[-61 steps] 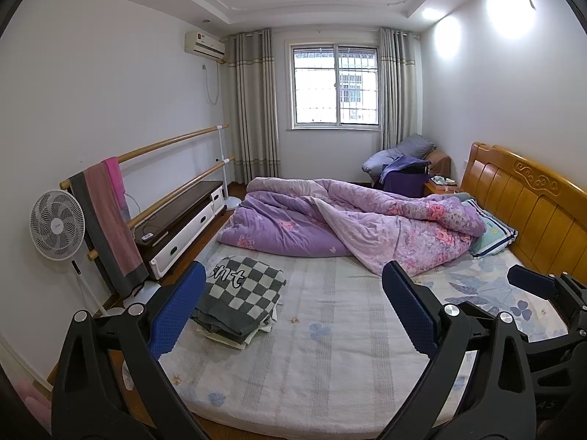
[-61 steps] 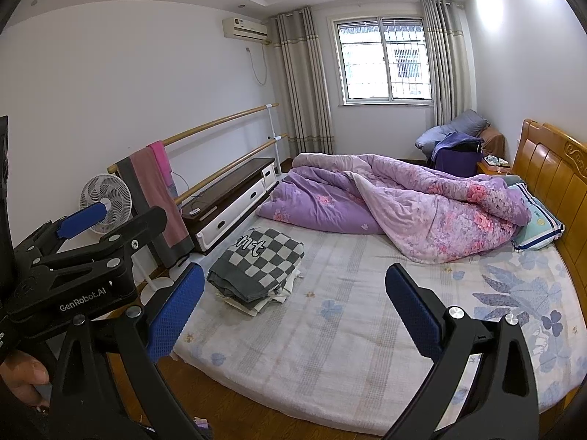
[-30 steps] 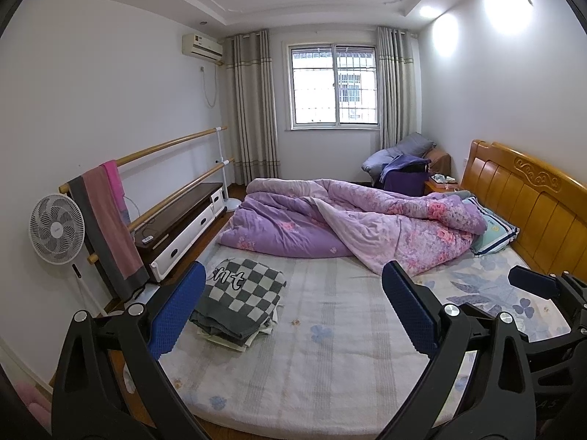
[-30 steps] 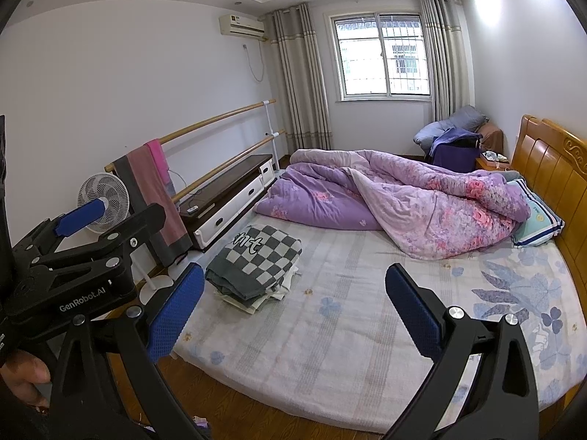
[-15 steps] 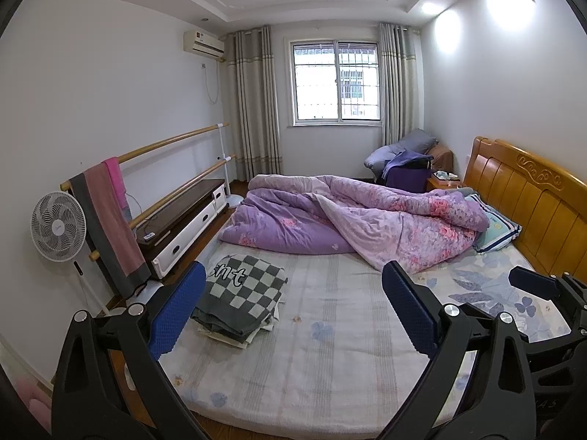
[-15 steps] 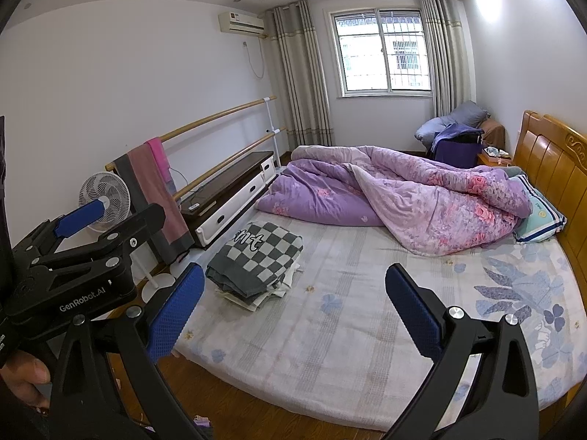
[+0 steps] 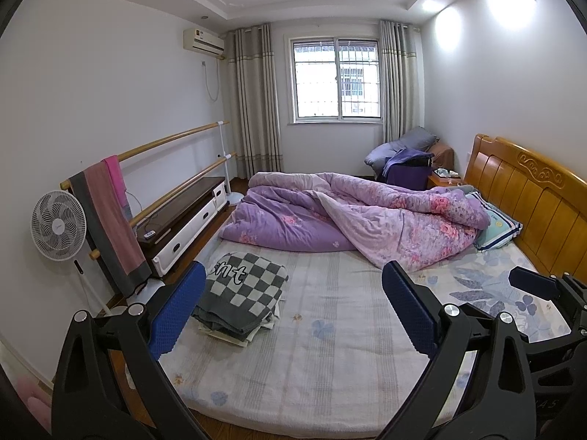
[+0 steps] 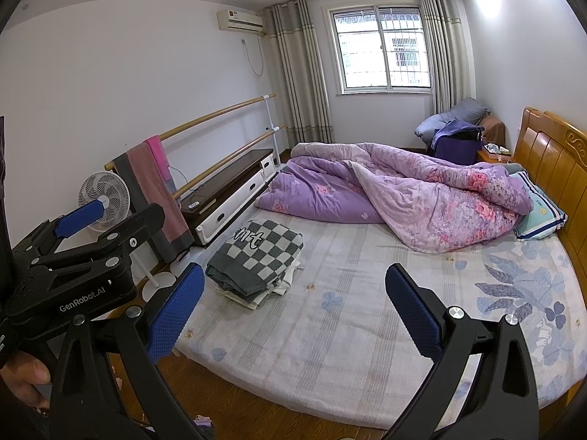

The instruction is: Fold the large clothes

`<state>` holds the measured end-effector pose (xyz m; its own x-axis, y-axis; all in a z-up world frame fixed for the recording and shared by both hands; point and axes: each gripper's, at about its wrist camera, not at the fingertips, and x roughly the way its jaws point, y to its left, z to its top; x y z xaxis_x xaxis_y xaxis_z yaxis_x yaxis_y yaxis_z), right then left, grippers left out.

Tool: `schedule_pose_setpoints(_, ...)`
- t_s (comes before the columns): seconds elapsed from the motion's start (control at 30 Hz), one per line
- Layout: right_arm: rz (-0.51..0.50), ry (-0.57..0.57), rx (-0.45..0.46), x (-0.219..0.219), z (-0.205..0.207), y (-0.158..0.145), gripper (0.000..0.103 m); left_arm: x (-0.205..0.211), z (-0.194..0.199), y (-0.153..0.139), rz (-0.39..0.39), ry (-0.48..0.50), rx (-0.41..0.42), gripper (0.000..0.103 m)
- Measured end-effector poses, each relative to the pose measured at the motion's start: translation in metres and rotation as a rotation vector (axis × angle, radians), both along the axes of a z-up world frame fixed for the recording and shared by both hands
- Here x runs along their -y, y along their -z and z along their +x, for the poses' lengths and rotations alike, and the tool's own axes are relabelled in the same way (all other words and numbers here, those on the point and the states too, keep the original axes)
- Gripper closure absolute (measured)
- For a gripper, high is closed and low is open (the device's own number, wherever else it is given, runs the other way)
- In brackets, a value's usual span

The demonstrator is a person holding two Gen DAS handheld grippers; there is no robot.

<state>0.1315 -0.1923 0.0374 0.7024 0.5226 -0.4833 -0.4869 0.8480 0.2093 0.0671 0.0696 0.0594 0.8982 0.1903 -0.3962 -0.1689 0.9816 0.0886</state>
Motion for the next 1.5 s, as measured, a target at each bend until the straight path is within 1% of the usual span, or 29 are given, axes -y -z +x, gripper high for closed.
schedule_pose_setpoints(1.0, 0.0, -0.002, -0.004, 0.0, 0.002, 0.001, 0.007, -0.003, 0.004, -0.002, 0.002, 0.004, -0.002, 0.006)
schedule_pose_setpoints(1.37, -0.005, -0.002, -0.011, -0.003, 0.006, 0.001, 0.007, -0.014, 0.007, 0.0, -0.005, 0.005, -0.006, 0.006)
schedule_pose_setpoints(1.5, -0.004, -0.004, -0.018, -0.006, 0.008, 0.002, 0.007, -0.023, 0.011, 0.001, -0.008, 0.002, -0.013, 0.006)
